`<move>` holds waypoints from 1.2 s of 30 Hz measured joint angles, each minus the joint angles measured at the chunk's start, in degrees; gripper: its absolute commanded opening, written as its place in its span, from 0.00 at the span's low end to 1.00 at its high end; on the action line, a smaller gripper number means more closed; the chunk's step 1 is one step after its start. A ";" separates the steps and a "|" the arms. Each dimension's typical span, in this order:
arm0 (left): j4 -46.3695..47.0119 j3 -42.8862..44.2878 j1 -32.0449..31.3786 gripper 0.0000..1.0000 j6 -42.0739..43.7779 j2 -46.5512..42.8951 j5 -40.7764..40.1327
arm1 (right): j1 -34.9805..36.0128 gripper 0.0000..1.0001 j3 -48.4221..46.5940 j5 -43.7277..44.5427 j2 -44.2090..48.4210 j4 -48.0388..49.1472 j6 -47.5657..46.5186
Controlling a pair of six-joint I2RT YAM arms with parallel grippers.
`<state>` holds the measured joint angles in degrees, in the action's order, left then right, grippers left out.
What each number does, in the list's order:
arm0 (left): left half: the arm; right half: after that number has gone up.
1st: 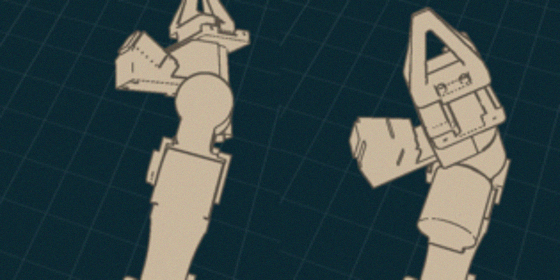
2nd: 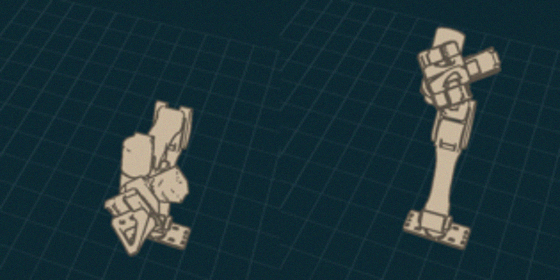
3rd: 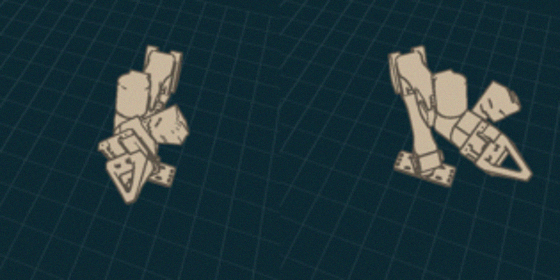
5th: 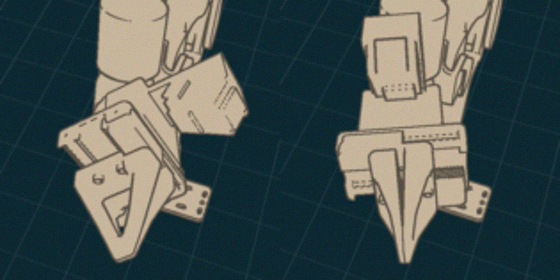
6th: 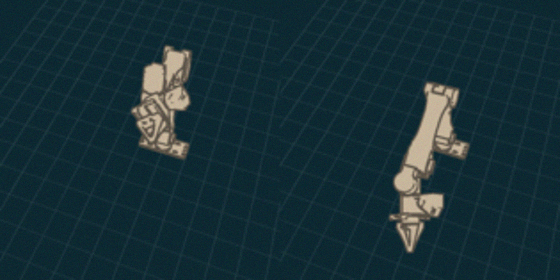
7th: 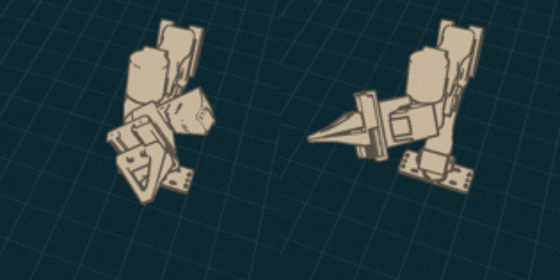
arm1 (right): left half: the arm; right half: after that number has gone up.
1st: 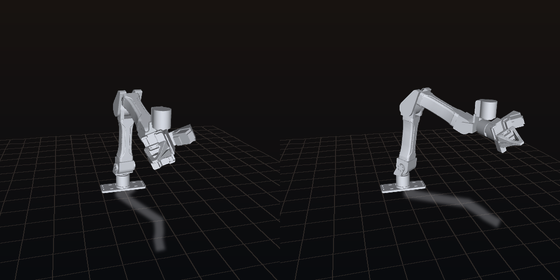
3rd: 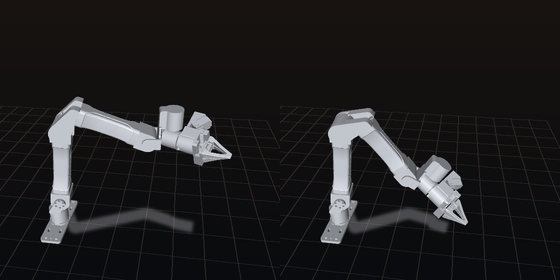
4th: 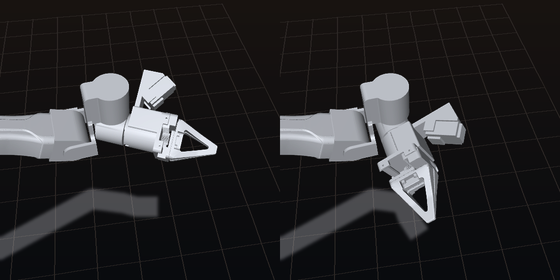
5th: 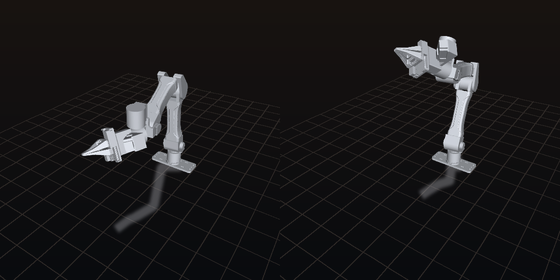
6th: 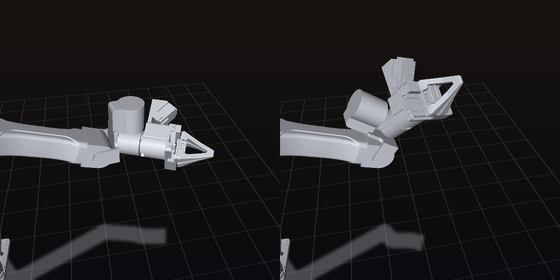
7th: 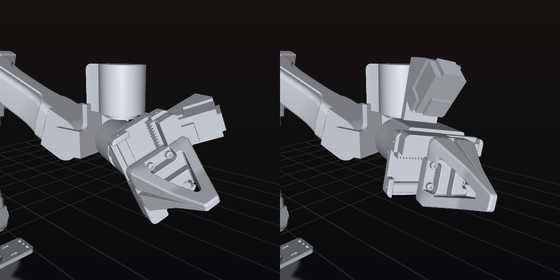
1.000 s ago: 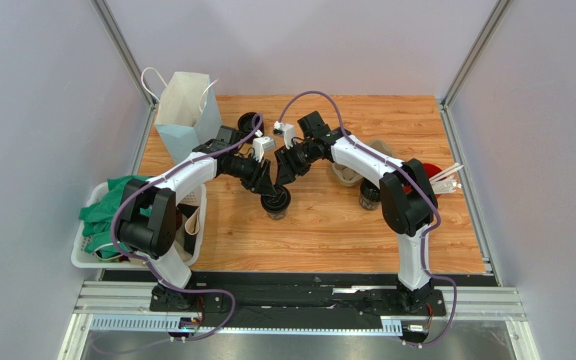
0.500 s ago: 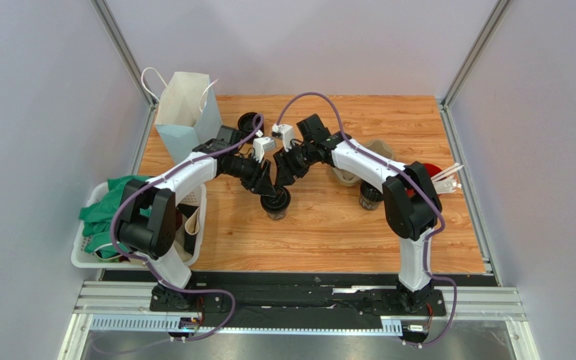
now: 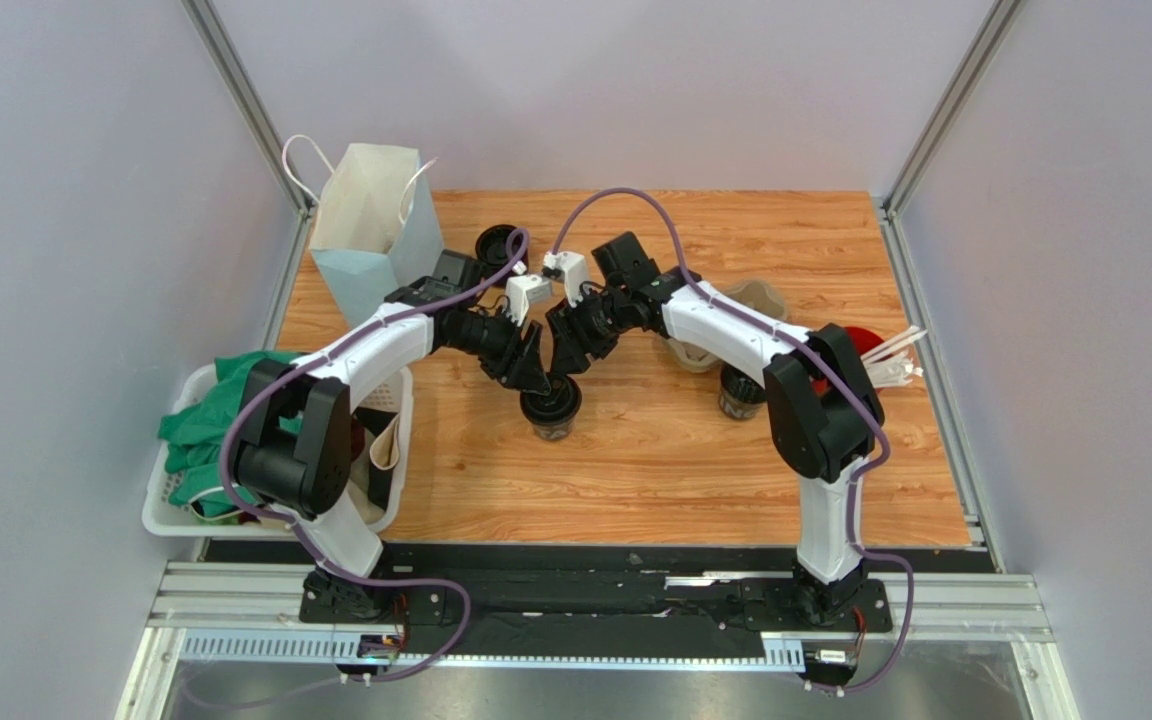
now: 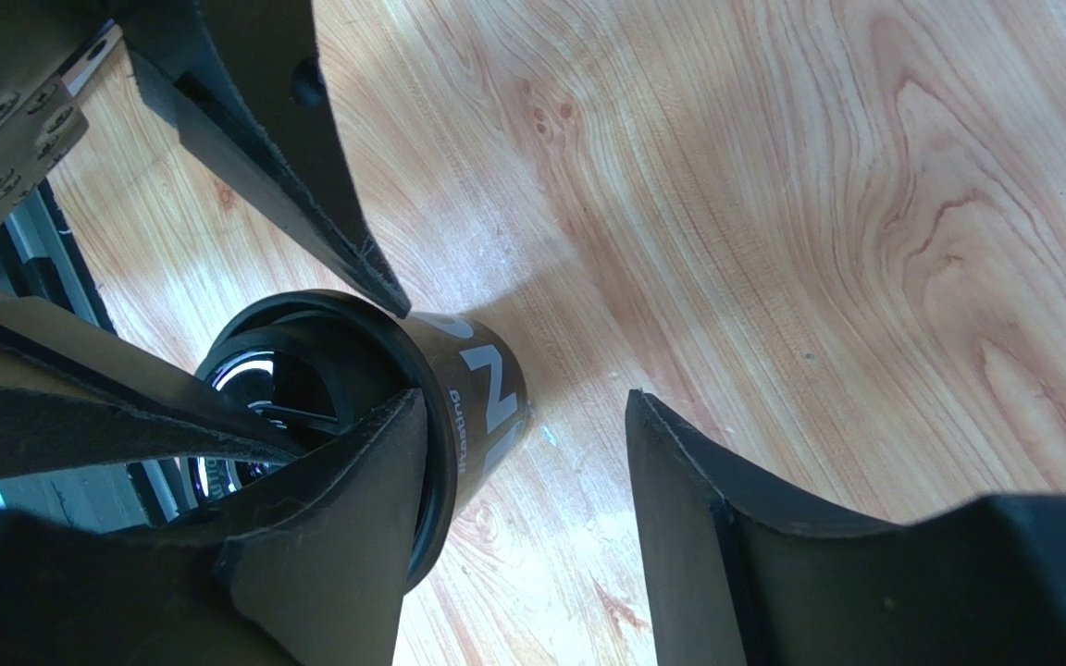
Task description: Pack the takeout coffee
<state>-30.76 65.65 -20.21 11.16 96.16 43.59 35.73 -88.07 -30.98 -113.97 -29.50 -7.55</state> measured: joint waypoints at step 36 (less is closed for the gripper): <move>-0.46 0.00 -0.72 0.48 0.66 -0.44 -0.42 | -5.33 0.62 4.31 -5.27 4.87 -16.59 -4.63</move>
<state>-31.22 65.65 -20.93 11.81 95.72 43.18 30.39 -83.77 -36.25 -109.10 -46.09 -12.19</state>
